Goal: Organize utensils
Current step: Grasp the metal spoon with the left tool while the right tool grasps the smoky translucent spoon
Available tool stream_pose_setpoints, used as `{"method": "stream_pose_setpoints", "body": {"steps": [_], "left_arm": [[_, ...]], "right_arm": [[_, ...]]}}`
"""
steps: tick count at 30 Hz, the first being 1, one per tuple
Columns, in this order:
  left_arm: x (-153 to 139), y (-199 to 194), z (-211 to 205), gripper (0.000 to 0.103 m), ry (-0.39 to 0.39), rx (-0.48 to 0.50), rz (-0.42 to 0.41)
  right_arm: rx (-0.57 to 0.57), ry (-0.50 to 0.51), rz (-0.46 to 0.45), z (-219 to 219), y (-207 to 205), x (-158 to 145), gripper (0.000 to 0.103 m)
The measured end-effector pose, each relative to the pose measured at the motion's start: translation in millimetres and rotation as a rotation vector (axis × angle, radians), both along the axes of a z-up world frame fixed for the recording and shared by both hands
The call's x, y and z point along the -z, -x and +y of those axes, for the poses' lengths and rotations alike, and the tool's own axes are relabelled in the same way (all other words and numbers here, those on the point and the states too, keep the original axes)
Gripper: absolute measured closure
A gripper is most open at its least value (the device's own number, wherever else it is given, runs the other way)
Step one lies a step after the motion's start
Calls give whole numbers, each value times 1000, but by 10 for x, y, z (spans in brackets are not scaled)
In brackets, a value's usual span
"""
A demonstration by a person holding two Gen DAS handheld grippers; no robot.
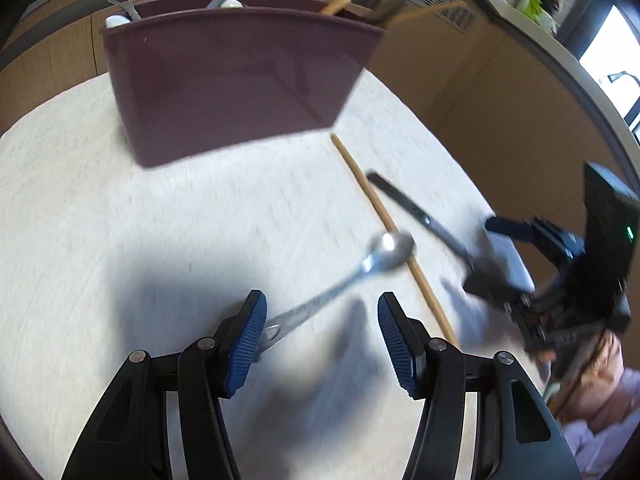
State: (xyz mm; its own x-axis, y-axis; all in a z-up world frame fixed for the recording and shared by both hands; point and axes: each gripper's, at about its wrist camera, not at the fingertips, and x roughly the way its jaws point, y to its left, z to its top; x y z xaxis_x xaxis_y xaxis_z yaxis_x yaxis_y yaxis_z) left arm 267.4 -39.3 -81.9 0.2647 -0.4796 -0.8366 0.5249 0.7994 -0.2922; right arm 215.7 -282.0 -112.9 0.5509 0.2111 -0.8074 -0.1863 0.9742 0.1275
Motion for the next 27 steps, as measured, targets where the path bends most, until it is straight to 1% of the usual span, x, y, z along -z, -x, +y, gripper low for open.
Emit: {"method": "stream_pose_setpoints", "body": {"steps": [4,6,8,10,13,15,16,17,19,22,24,25,27], "left_arm": [[-19,346,-15,44,-45,77,-4],[-74,438,-47,44,-66,87,-46],[-151,444,-115,44,-94,93,-115],[-208,376,-181,44,-107,95,-150],[-212,206,-373,44,-118,113,-163],[-142,78,-550,44,-147,142,-171],[-121,33,-617,46,-163,155,-174],[-95,5,-685,51,-175,173,-172],[-65,-32,-799,57,-210,204,-174],[-21,-89,-918,58,-261,229,-177],[27,-155,-956,58,-275,216,-160],[33,-175,-964,58,-269,205,-156],[23,-177,-963,66,-259,180,-164]], "right_arm": [[-5,-27,34,-26,63,61,6],[-1,-40,34,-43,95,56,6],[1,-54,38,-55,130,56,4],[-8,-65,41,-52,160,59,0],[-16,-62,40,-43,194,66,0],[-29,-54,43,-41,213,70,0],[-38,-49,45,-37,220,70,0],[-45,-49,45,-39,224,71,0],[-54,-55,43,-48,233,71,0],[-71,-48,44,-44,243,69,0],[-79,-32,35,-27,256,72,0],[-86,-20,31,-12,265,74,0],[-94,-3,30,18,272,71,0]]}}
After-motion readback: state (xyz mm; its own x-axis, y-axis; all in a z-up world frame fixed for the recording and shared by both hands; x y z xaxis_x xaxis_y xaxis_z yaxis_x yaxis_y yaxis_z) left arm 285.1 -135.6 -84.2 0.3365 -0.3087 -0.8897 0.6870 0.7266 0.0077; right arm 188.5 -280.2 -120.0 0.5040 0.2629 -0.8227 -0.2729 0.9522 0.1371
